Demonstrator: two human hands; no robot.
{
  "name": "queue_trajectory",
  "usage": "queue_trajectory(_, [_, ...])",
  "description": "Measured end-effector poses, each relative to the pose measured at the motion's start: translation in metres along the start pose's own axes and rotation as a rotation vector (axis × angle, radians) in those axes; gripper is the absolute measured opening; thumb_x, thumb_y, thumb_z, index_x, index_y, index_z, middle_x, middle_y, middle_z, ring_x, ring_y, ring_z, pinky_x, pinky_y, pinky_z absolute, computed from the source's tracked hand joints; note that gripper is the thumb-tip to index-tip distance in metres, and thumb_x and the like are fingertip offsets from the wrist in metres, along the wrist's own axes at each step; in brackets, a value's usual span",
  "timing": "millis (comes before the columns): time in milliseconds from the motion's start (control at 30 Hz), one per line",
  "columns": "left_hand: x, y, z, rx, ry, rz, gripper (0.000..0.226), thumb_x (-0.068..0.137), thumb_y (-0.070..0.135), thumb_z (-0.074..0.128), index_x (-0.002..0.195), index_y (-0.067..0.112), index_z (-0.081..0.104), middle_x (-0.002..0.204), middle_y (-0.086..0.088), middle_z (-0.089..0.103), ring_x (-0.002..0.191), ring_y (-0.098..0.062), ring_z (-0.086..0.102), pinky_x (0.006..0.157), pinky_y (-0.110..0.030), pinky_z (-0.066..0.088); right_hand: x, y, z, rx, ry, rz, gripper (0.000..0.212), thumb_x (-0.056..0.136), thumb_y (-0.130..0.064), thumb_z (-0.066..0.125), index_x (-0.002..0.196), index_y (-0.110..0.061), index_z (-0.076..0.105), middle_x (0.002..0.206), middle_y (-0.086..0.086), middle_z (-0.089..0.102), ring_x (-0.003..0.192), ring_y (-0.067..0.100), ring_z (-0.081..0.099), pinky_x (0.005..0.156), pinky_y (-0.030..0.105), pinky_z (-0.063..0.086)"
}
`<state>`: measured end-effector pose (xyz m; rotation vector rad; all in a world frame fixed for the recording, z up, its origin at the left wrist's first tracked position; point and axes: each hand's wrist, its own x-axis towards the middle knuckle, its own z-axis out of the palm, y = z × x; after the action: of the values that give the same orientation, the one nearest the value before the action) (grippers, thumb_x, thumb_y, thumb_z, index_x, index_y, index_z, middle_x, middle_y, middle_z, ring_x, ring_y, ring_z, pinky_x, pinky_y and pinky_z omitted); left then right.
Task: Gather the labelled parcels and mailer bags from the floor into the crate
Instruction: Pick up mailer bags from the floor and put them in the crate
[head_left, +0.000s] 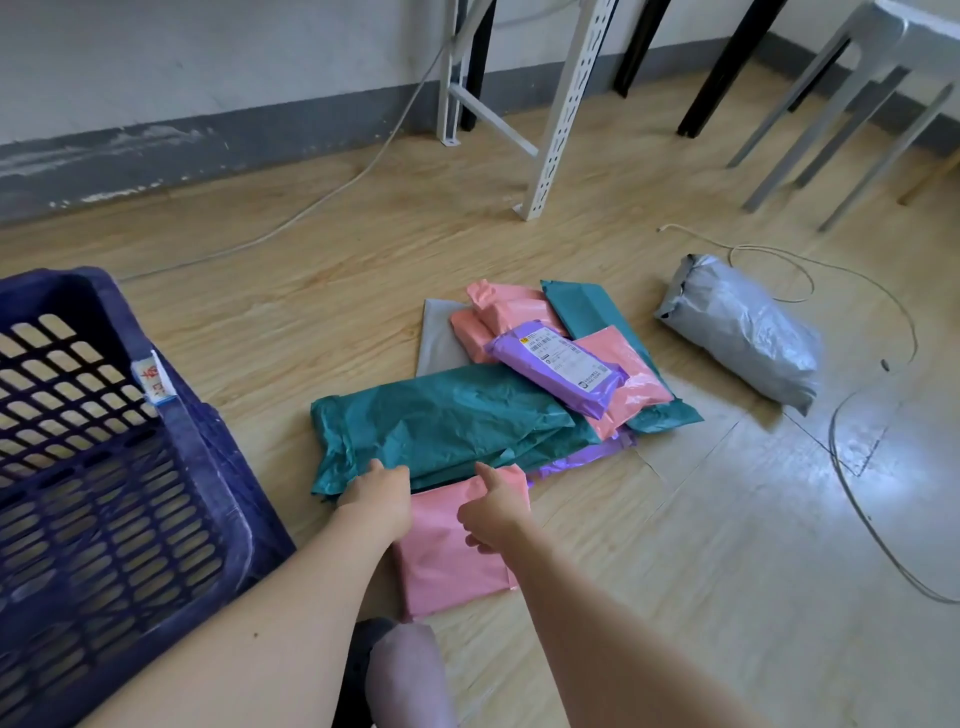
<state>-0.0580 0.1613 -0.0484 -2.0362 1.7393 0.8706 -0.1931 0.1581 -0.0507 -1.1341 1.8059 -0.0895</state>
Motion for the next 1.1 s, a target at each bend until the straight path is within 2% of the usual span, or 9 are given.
queue_trajectory(167, [0.003,0.000,0.013,-0.229,-0.076,-0.053,0.042,0.085,0.007,0.051,0.126,0.013,0.045,0.122,-0.009,0.055,0.100,-0.025,0.061,0.085,-0.032,0.052,0.007,0.008,-0.006,-0.105,-0.031,-0.076,0.079,0.080,-0.009,0.055,0.150,-0.025,0.022,0.138,-0.003,0.027,0.104,0.015,0.043,0.081,0.028,0.050])
queue_trajectory(300, [0.005,0.003,0.019,-0.292,0.044,-0.060,0.025,0.085,0.002,0.049,0.101,0.016,0.062,0.111,-0.005,0.063,0.101,-0.024,0.060,0.081,-0.030,0.048,0.012,0.009,-0.006,-0.107,-0.011,-0.052,0.082,0.080,-0.021,0.058,0.151,-0.026,0.017,0.147,-0.003,0.022,0.123,0.016,0.041,0.095,0.036,0.051])
queue_trajectory(367, [0.004,0.005,0.013,-0.330,0.075,-0.043,0.026,0.084,0.000,0.048,0.090,0.018,0.066,0.104,-0.003,0.066,0.096,-0.023,0.061,0.075,-0.028,0.048,0.009,0.008,-0.006,-0.103,0.041,-0.060,0.075,0.081,-0.027,0.056,0.149,-0.025,0.025,0.142,-0.001,0.031,0.118,0.019,0.048,0.092,0.040,0.053])
queue_trajectory(467, [0.000,0.007,0.000,-0.470,0.103,-0.021,0.025,0.085,0.004,0.048,0.076,0.024,0.059,0.093,0.002,0.063,0.089,-0.021,0.062,0.077,-0.031,0.053,0.002,-0.001,-0.010,-0.162,0.007,-0.016,0.053,0.092,-0.035,0.041,0.142,-0.020,0.034,0.100,0.007,0.060,0.075,0.024,0.063,0.082,0.035,0.054])
queue_trajectory(533, [-0.005,0.008,-0.010,-0.575,0.141,-0.013,0.027,0.086,0.007,0.050,0.070,0.028,0.054,0.089,0.005,0.060,0.086,-0.023,0.064,0.079,-0.035,0.055,-0.006,-0.009,-0.016,-0.146,-0.007,-0.007,0.040,0.093,-0.037,0.036,0.126,-0.017,0.047,0.091,0.009,0.067,0.064,0.024,0.065,0.080,0.036,0.056])
queue_trajectory(700, [-0.035,0.017,-0.041,-0.685,0.158,0.074,0.023,0.082,0.007,0.048,0.069,0.023,0.058,0.079,0.006,0.061,0.086,-0.023,0.063,0.081,-0.039,0.056,-0.025,-0.024,-0.033,-0.088,0.153,-0.054,0.042,0.087,-0.039,0.036,0.092,-0.005,0.061,0.101,0.015,0.070,0.096,0.032,0.066,0.090,0.037,0.051])
queue_trajectory(900, [-0.080,0.016,-0.094,-0.740,0.229,0.109,0.022,0.089,0.022,0.040,0.077,0.025,0.058,0.096,-0.004,0.066,0.093,-0.027,0.064,0.074,-0.034,0.050,-0.071,-0.053,-0.074,-0.061,0.266,-0.142,0.020,0.077,-0.018,0.048,0.065,-0.007,0.060,0.081,0.012,0.073,0.078,0.027,0.065,0.073,0.030,0.053])
queue_trajectory(967, [-0.096,0.006,-0.110,-0.687,0.288,0.122,0.019,0.092,0.027,0.041,0.083,0.025,0.058,0.101,-0.003,0.065,0.096,-0.027,0.064,0.078,-0.035,0.050,-0.091,-0.068,-0.082,-0.080,0.302,-0.209,0.009,0.075,-0.015,0.055,0.073,-0.007,0.059,0.078,0.008,0.070,0.072,0.025,0.059,0.057,0.026,0.045])
queue_trajectory(1100, [-0.133,-0.023,-0.135,-0.594,0.398,0.123,0.011,0.094,0.029,0.048,0.097,0.024,0.058,0.107,0.002,0.060,0.097,-0.019,0.057,0.081,-0.031,0.045,-0.133,-0.104,-0.086,-0.160,0.388,-0.381,0.022,0.079,-0.010,0.054,0.096,-0.007,0.067,0.087,0.011,0.066,0.088,0.029,0.064,0.064,0.024,0.039])
